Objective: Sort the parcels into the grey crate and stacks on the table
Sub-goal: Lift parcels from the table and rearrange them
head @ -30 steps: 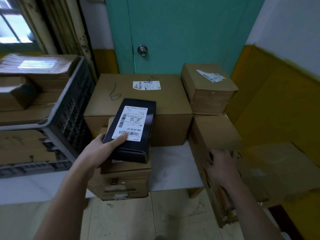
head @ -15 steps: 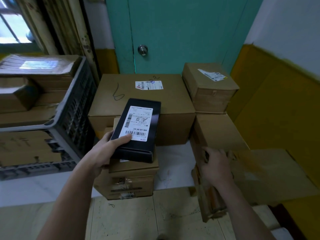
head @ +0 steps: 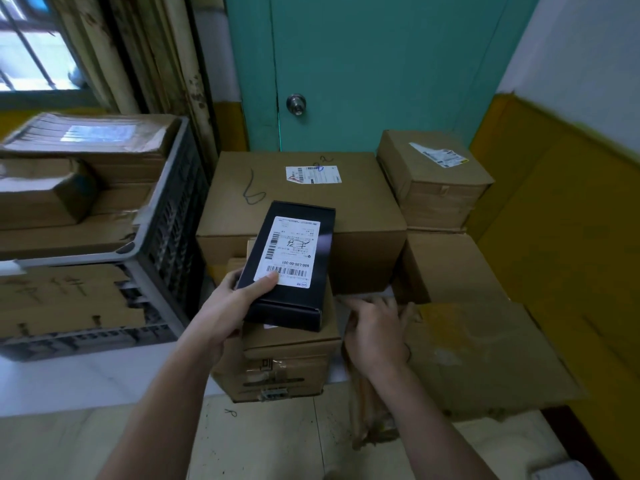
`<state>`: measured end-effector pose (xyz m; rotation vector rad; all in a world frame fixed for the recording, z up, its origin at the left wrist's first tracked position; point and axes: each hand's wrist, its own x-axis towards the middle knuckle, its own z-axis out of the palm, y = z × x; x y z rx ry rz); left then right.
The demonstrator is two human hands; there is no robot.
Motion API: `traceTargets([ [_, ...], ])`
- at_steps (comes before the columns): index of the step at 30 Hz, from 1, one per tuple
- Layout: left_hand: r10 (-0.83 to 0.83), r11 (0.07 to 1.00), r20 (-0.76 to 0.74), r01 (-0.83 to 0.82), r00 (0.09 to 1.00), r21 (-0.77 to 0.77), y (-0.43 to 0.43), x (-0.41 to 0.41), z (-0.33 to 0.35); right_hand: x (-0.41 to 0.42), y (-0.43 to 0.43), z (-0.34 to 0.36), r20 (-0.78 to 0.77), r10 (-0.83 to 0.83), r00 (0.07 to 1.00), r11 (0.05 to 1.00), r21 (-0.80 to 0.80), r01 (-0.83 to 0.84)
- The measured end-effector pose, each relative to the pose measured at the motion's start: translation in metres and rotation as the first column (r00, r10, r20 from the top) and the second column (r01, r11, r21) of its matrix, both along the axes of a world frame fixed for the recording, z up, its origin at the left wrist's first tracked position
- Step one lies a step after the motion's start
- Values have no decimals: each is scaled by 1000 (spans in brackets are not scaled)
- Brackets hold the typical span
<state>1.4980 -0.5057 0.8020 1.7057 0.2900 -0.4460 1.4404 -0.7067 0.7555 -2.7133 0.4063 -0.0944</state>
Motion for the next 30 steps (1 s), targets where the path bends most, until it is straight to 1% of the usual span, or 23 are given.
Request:
traceTargets([
  [4, -5, 999, -16, 5, 1000, -35, 7, -2, -3, 3, 13, 2, -36, 58, 998, 996, -71, -60],
  [8, 16, 995, -46, -20, 999, -95, 17, -4, -4, 4, 13, 2, -96, 73, 993, 994, -71, -80],
  [10, -3, 996, -31, 0, 999, -93, 23, -9, -6, 4, 18, 1, -117, 83, 990, 993, -78, -92],
  [15, -19, 996, 12, 20, 1000, -85, 35, -13, -7, 4, 29, 1, -132, 91, 987, 993, -57, -99],
  [21, -10, 996, 36, 13, 999, -88, 38, -13, -13, 5, 32, 3, -99, 32, 995, 998, -54, -38],
  [24, -3, 994, 20, 5, 1000, -112, 38, -11, -15, 8, 34, 2, -136, 0, 991, 998, -62, -8],
  [27, -15, 994, -15, 14, 1000, -113, 39, -10, -15, 11, 32, 3, -178, 40, 983, 999, -27, -45],
  [30, -60, 989, -23, 57, 998, -138, 38, -14, -11, 15, 30, 1, -207, 67, 976, 998, 19, -64],
])
